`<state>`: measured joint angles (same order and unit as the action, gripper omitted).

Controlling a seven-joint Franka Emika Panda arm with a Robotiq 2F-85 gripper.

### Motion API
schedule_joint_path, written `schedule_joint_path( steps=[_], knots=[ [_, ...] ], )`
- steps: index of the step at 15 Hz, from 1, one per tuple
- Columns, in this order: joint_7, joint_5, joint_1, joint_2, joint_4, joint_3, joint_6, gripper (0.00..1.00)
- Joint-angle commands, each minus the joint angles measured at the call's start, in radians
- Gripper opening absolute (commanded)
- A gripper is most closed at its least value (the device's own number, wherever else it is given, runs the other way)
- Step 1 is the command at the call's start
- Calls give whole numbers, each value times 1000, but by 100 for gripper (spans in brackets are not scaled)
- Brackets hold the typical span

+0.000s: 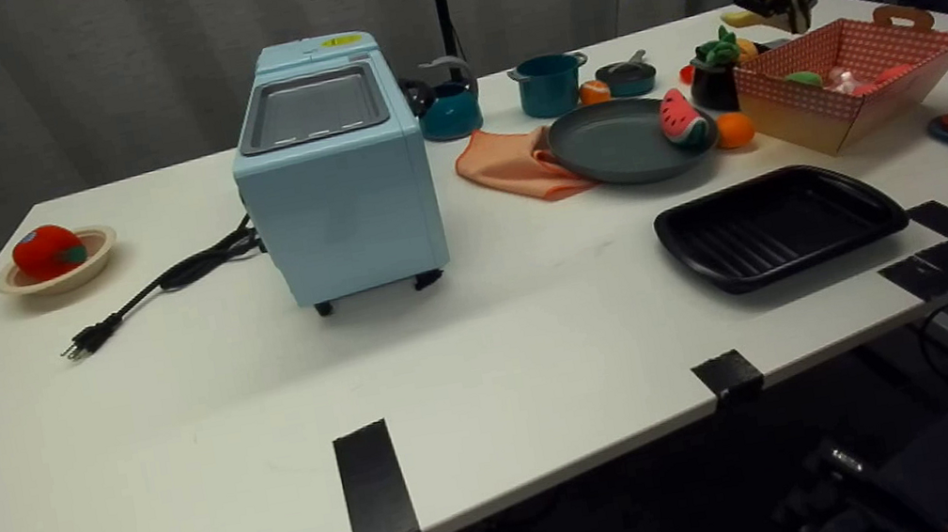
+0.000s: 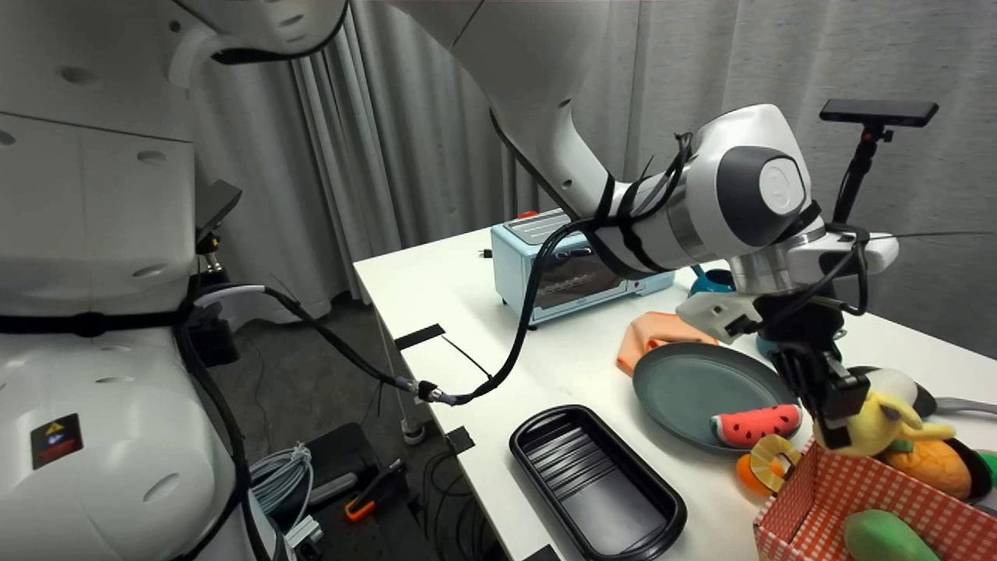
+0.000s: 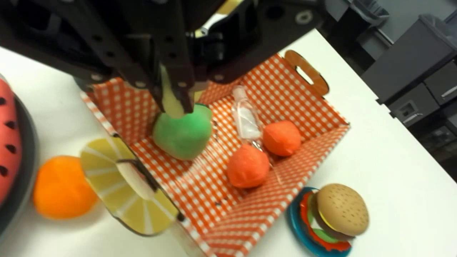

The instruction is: Take the banana plush toy from the plate and put it in the box

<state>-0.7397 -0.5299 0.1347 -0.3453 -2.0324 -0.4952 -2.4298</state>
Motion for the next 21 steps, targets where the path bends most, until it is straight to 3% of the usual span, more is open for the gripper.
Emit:
schedule_joint_path(
  steps=[1,3,4,6,13,14,18,21],
  knots=[
    [-50,-114,-59,89,-104,21,67,2],
    [-83,-184,-84,112,-133,27,100,2],
    [-96,-215,-99,122,-143,33,118,33],
    [-115,-260,-136,134,-150,49,140,41],
    [-215,-413,-260,95,-55,74,98,95],
    [-231,-423,-271,93,-42,80,99,99],
    [-269,-391,-321,29,66,97,77,100],
    [-265,-304,-348,1,123,118,100,100]
  ],
)
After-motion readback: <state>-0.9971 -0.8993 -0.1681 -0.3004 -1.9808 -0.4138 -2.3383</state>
